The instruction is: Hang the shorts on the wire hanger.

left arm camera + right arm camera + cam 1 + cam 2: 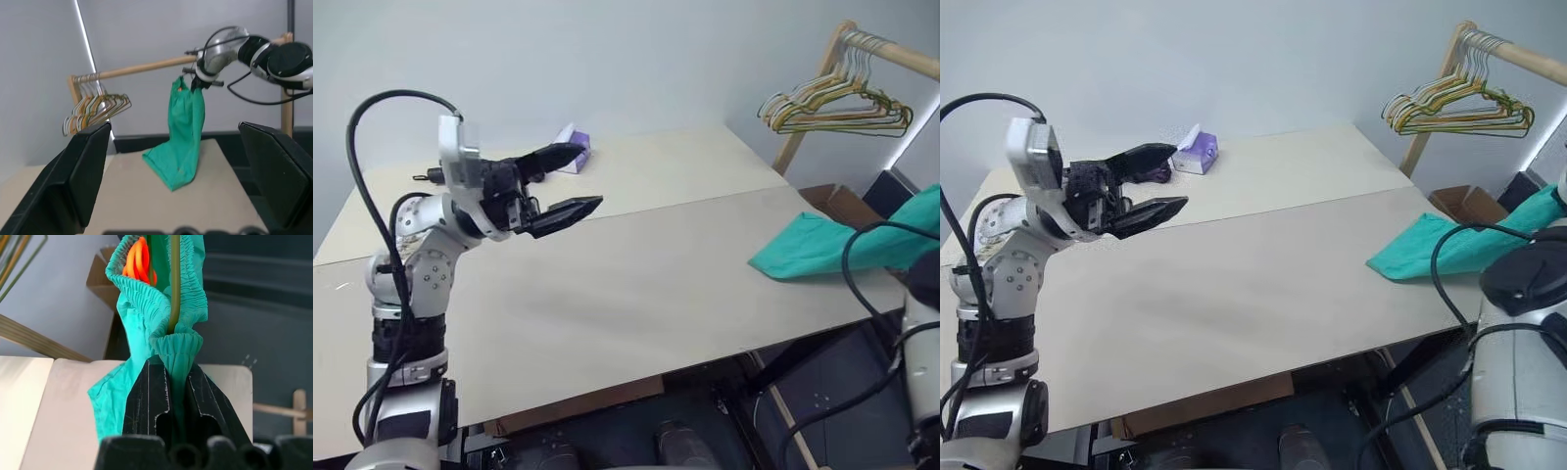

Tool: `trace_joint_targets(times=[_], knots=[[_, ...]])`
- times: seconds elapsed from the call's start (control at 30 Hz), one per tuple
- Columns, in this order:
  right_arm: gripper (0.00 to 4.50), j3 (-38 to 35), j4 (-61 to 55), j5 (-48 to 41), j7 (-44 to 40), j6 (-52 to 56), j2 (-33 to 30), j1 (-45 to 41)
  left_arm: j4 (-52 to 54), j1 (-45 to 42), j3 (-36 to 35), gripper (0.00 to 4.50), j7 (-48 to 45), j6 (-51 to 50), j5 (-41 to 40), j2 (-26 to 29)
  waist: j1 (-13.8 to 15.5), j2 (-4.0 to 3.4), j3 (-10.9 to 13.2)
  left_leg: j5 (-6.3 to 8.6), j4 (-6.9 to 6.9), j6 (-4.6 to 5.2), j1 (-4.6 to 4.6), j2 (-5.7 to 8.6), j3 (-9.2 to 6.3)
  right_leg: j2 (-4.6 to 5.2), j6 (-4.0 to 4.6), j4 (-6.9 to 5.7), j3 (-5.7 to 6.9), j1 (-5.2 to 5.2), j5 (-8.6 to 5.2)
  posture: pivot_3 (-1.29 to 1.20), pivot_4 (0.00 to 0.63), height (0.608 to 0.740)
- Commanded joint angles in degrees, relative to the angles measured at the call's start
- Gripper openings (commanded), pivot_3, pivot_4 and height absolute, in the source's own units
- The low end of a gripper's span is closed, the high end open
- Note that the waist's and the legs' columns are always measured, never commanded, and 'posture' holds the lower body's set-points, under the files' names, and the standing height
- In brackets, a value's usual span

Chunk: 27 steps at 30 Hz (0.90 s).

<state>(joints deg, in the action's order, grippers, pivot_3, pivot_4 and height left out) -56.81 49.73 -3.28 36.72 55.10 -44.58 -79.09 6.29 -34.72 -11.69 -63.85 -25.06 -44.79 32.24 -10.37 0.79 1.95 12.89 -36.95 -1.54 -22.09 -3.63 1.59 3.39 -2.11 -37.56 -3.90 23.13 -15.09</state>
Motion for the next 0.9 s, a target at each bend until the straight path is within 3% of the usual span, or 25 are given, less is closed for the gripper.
trace_joint_targets(times=[0.03, 0.63, 0.9], knots=[[0.07, 0.4, 1.3, -3.8, 1.7, -2.7, -1.4, -1.3, 1.8, -0.6, -2.8, 4.50, -0.2, -0.5, -4.6, -0.6, -0.2, -0.05, 0.0, 0.00, 0.01, 0.00, 0.01, 0.00, 0.03, 0.00, 0.00, -0.01, -0.03, 0.00, 0.00, -0.10, 0.000, 0.740], [0.07, 6.1, 2.1, -9.2, 5.1, -4.3, -0.7, 4.4, 2.3, -0.2, -2.7, 4.50, -0.8, 0.3, -7.5, -0.8, 0.0, -0.13, 0.0, 0.00, 0.01, 0.00, 0.04, 0.00, 0.04, -0.02, 0.00, 0.05, -0.06, -0.07, 0.00, -0.09, 0.000, 0.740], [2.78, 11.0, 0.5, -8.4, 5.2, -4.2, -0.9, 6.0, 1.8, -0.6, -2.6, 4.50, -1.2, 0.5, -8.5, -1.5, 0.0, -0.17, 0.0, 0.00, 0.01, 0.00, 0.05, 0.01, 0.03, -0.02, 0.00, 0.05, -0.08, -0.08, 0.00, -0.09, 0.000, 0.740]])
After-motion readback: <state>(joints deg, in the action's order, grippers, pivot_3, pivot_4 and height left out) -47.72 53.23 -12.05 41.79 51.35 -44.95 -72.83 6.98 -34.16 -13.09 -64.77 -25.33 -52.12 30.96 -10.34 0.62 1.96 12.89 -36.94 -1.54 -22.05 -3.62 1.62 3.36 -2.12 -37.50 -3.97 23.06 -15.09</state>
